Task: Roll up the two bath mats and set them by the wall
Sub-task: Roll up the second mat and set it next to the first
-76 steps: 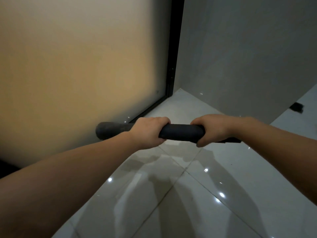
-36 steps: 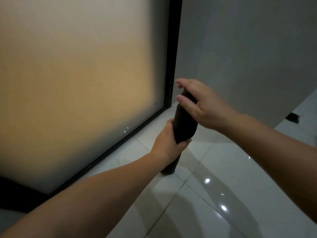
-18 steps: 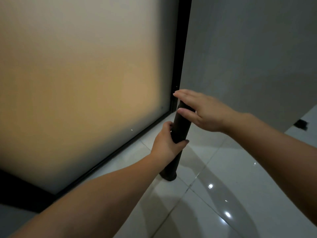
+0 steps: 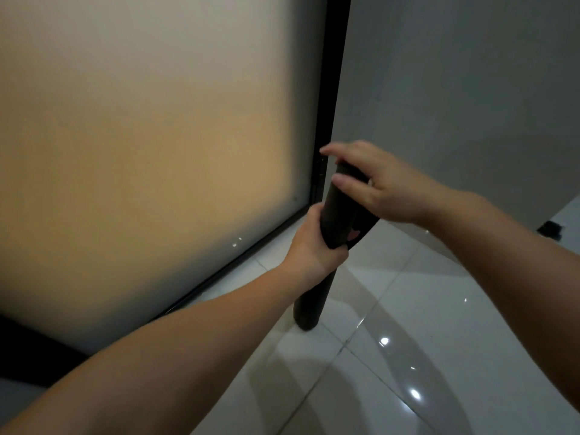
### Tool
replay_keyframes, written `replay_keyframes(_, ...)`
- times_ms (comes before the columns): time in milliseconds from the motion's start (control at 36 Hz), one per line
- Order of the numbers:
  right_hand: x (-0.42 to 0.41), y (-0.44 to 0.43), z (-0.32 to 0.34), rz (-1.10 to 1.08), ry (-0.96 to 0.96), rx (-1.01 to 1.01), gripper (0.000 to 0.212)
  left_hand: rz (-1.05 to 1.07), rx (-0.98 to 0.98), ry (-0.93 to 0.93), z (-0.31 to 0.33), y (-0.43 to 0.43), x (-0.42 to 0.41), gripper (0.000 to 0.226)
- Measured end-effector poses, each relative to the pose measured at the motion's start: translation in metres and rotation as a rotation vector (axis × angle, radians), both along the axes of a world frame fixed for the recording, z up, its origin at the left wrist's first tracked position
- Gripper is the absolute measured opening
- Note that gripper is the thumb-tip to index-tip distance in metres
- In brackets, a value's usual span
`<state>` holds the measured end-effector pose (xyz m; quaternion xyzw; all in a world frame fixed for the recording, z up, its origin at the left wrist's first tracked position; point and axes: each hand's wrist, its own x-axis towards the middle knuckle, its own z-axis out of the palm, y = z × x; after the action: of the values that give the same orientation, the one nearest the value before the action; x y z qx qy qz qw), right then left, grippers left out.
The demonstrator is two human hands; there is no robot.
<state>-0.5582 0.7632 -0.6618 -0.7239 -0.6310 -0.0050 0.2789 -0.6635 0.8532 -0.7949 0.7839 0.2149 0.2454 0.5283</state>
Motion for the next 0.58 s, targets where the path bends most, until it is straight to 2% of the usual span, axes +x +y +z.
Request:
replay_keyframes(56,0.001,0.003,0.004,-0.004,-0.009,0.027,0.051,-0.001,0.004,-0.021,0.005,0.002,0.004,0.065)
replay_keyframes(111,-0.006,0.002,-0.011,0.008,-0.012,-0.082,0.053,-0.039,-0.017,0.021,-0.005,0.002,-0.002,0.067)
replay_keyframes(194,-0.012,-0.002,-0.035,0.002,0.079,-0.215,0.056,-0.103,-0.074,0.098,-0.027,0.000,-0.015,0.068)
replay_keyframes(278,-0.007,0.003,-0.034,0.004,0.060,-0.212,0.059,-0.047,-0.098,0.107,-0.028,0.001,-0.016,0.071)
replay_keyframes(389,-0.014,0.005,-0.036,0.040,0.079,-0.236,0.063,0.020,-0.089,0.157,-0.030,-0.002,-0.016,0.059)
replay_keyframes(528,0.003,0.005,-0.011,0.071,0.068,-0.275,0.096,0.022,-0.092,0.073,-0.003,0.005,-0.012,0.049)
replay_keyframes(583,0.006,0.006,-0.007,0.031,0.092,-0.312,0.100,-0.028,-0.113,0.082,0.004,0.008,-0.015,0.053)
